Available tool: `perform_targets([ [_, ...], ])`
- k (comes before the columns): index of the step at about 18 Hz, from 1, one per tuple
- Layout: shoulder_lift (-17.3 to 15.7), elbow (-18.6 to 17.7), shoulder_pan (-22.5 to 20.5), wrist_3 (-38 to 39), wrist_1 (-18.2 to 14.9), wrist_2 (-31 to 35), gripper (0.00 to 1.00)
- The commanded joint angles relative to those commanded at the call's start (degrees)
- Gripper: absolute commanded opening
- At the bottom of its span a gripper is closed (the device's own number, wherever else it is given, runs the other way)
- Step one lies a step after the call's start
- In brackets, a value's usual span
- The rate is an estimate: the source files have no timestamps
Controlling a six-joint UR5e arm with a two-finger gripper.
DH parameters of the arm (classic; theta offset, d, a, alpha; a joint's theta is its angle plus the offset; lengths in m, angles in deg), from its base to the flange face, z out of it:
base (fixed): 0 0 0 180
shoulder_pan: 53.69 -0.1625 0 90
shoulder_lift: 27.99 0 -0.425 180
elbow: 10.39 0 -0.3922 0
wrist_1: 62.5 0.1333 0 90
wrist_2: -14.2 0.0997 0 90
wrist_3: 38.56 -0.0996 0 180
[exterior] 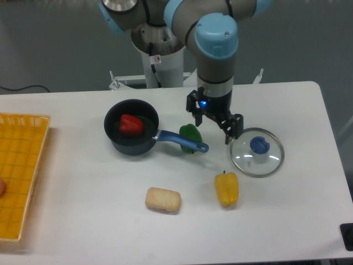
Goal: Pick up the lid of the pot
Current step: 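Move the open gripper over the blue knob of the glass lid, then lower the gripper onto the blue knob and close on it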
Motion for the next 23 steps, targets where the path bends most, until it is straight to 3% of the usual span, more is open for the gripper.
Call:
perform_targets([
  [9, 0.0, -1.1, -4.5, -13.1, 0.1, 1.4, 1.0],
  [14, 2.9, -1.1, -4.9, -13.5, 1.2, 3.2, 1.0],
  [23, 7.0, -2.0, -9.6, -12.7, 4.1, 3.3, 1.0],
])
